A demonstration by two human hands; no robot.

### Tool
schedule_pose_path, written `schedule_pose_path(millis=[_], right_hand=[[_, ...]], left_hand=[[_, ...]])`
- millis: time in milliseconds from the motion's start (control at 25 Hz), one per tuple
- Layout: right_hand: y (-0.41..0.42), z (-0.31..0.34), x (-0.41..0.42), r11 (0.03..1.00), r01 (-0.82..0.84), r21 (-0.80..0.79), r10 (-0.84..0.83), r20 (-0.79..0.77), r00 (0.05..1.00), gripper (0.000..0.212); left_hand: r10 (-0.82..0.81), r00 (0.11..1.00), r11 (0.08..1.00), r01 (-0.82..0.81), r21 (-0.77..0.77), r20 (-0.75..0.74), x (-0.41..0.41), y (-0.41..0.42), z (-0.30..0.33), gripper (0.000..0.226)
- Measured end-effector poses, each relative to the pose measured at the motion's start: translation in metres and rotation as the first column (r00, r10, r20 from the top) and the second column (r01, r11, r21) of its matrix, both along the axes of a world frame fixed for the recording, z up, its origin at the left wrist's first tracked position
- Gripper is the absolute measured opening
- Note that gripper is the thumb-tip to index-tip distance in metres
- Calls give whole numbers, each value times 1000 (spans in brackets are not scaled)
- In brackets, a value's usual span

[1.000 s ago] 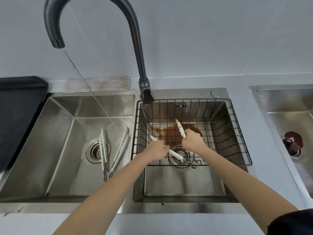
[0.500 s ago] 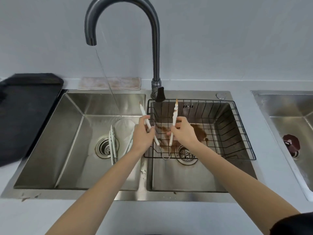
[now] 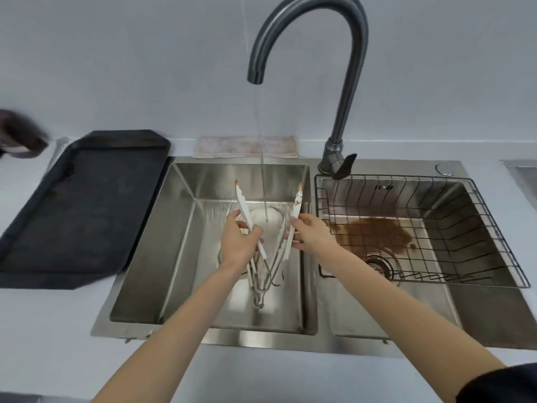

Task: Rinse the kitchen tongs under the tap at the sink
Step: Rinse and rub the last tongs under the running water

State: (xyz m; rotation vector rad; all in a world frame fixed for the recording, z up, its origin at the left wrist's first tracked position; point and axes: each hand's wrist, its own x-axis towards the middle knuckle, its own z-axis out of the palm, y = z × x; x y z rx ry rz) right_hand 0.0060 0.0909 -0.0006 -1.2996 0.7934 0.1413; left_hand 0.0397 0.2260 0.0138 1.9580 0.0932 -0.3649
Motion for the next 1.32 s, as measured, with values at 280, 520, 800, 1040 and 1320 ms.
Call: schedule_pose_path(millis=[280, 520, 800, 1040, 1320], right_hand=[[38, 0, 48, 970, 133, 204, -136, 1, 991, 39], [44, -3, 98, 898, 269, 348, -266, -58, 962, 33], [37, -26, 135, 858, 325, 397, -290, -146, 946, 31], [35, -40, 150, 836, 376, 399, -318, -206, 926, 22], [43, -58, 163, 921, 390, -6, -385, -173, 907, 21]], left_hand=[[-20, 999, 996, 17, -89, -33, 48, 40, -7, 21], [-53, 997, 992, 47, -118, -51, 92, 44, -15, 44], [-73, 997, 997, 74, -14, 25, 122, 40, -27, 58], [-145, 980, 987, 133, 92, 140, 118, 40, -28, 63], [-223, 955, 969, 195, 153, 194, 111, 35, -26, 65]])
